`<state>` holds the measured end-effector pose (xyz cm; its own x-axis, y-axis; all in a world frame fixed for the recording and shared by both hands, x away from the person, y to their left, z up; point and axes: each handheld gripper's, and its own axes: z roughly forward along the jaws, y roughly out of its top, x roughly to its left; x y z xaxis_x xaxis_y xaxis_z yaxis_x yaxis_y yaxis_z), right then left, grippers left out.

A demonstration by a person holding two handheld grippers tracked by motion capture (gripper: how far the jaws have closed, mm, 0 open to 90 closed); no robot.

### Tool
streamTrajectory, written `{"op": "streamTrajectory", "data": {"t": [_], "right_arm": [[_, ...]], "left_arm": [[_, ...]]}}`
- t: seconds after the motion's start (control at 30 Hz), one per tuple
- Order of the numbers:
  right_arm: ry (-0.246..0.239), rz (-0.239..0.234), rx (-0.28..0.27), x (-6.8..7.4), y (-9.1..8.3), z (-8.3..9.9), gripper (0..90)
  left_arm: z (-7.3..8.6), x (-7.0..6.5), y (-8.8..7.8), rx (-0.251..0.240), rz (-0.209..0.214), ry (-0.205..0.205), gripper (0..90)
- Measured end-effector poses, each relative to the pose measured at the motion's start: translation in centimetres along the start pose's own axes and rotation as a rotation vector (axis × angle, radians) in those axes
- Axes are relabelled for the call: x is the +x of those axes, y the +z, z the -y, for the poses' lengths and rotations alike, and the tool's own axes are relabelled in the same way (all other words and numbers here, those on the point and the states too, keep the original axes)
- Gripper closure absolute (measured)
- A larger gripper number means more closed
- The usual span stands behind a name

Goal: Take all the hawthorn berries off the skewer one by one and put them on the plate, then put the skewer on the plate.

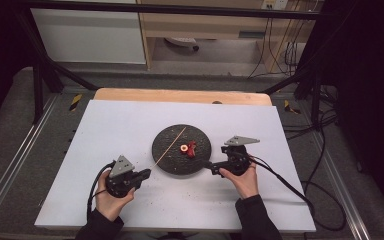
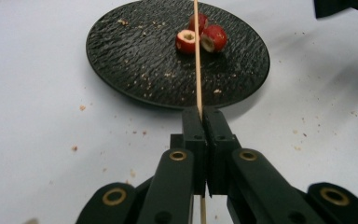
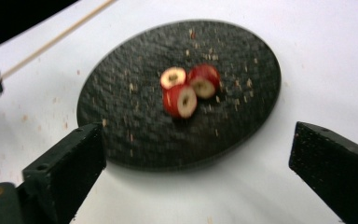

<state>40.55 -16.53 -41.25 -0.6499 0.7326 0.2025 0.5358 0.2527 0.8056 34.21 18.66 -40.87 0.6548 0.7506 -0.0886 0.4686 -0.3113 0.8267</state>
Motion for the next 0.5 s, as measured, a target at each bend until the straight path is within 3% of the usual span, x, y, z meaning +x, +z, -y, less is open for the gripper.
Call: {"op": "streamTrajectory", "data": {"t": [0.3, 0.5], "right_arm": [[-0.041, 0.015, -0.002, -0.4, -2.5, 3.5, 1.7], [-0.039, 0.02, -0.009, -0.9, -3.8, 4.7, 1.5]], "left_arm": [[-2.7, -0.1, 2.6, 0.037, -0.014, 0.005, 88.3], [-4.0, 0.1, 4.1, 0.062, -0.028, -0.001, 88.3]]}}
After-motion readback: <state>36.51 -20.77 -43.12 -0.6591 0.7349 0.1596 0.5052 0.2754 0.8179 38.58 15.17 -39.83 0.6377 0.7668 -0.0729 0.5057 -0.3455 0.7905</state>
